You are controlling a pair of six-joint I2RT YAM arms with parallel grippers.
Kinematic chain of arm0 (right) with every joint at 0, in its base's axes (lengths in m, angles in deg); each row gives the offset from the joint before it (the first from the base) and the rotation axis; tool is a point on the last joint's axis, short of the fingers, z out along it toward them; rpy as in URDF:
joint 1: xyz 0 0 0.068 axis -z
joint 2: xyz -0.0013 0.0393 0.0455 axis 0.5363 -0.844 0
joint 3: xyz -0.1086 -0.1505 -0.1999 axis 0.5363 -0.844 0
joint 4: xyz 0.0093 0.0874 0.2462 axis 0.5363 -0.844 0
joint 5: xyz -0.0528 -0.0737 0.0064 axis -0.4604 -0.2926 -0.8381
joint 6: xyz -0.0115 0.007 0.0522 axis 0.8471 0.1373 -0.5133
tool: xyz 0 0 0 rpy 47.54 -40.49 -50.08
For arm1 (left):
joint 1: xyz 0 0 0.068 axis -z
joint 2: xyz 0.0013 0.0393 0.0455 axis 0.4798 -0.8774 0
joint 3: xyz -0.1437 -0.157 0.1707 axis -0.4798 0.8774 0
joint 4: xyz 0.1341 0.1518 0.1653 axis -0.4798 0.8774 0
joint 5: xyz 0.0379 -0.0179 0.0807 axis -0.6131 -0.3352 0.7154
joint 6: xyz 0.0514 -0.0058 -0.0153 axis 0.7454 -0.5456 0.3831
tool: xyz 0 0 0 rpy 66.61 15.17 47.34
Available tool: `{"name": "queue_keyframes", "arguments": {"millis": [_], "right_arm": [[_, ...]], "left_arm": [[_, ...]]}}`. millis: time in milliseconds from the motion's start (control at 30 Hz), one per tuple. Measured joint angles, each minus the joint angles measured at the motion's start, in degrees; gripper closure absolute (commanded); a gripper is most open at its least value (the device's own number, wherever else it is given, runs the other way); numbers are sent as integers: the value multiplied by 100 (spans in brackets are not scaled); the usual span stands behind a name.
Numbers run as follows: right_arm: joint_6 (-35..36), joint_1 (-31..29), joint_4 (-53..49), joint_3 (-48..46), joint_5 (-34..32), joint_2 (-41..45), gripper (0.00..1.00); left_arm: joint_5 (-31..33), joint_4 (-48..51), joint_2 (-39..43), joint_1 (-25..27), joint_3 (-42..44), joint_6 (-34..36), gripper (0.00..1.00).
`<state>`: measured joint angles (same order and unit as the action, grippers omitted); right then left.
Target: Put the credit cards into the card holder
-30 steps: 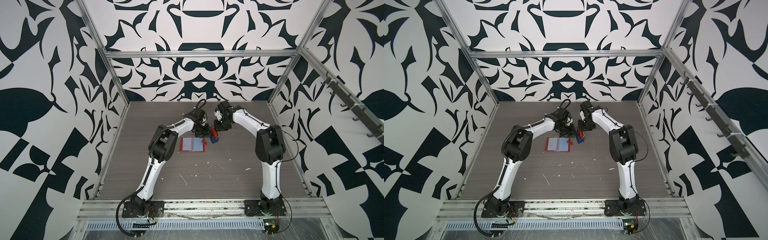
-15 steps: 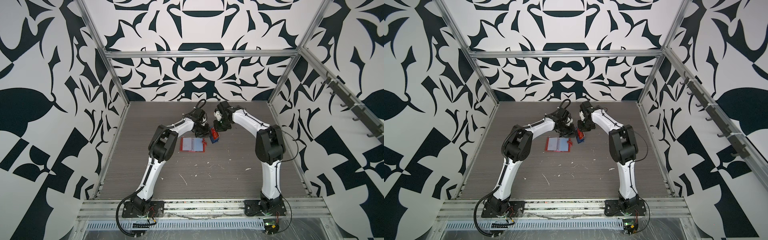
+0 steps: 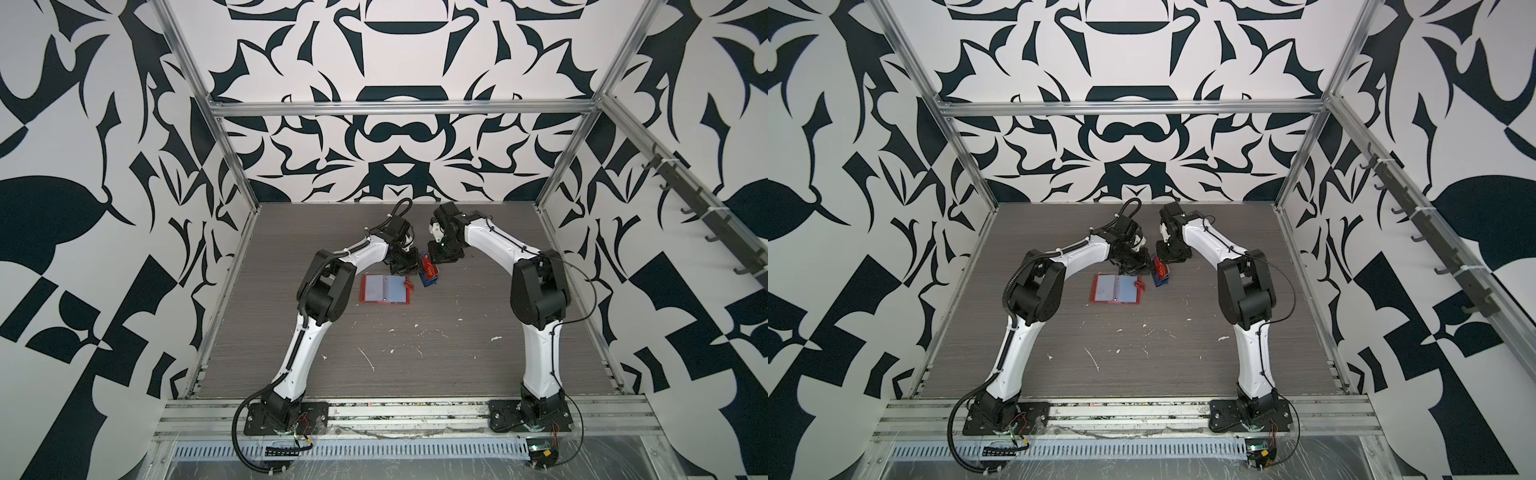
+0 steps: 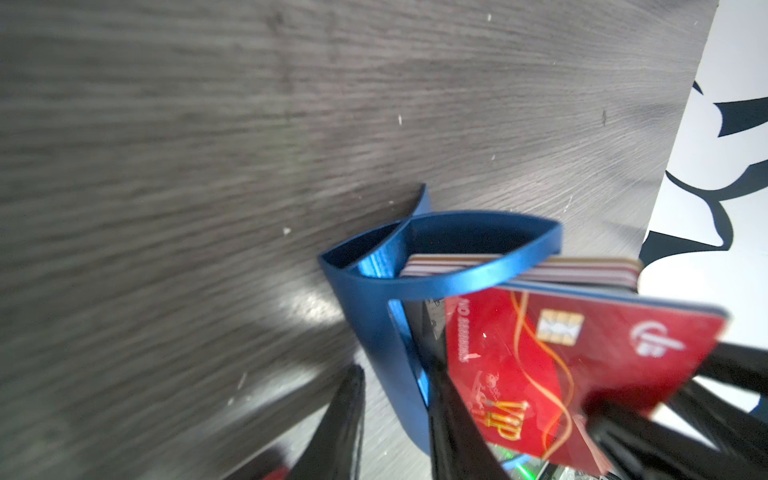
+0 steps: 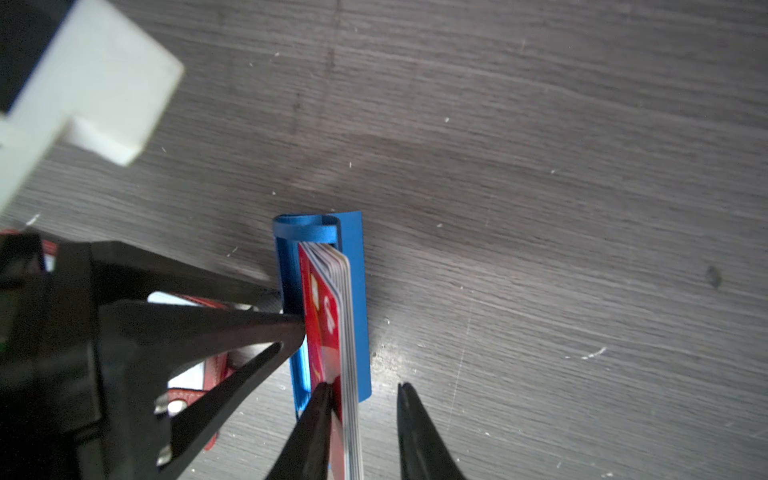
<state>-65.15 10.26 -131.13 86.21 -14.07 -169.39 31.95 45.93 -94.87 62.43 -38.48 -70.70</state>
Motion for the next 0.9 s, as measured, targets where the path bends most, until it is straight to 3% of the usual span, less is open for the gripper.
{"name": "queue_keyframes", "arguments": {"millis": [567,900], "right_arm": [[2,-85,-37,149,46,-177,84],[11,-96,-39,149,2,-138,81]], "left_arm": [[-2,0,-2,0,-4,2,71],[-2,0,-2,2,-4,4,71]]}}
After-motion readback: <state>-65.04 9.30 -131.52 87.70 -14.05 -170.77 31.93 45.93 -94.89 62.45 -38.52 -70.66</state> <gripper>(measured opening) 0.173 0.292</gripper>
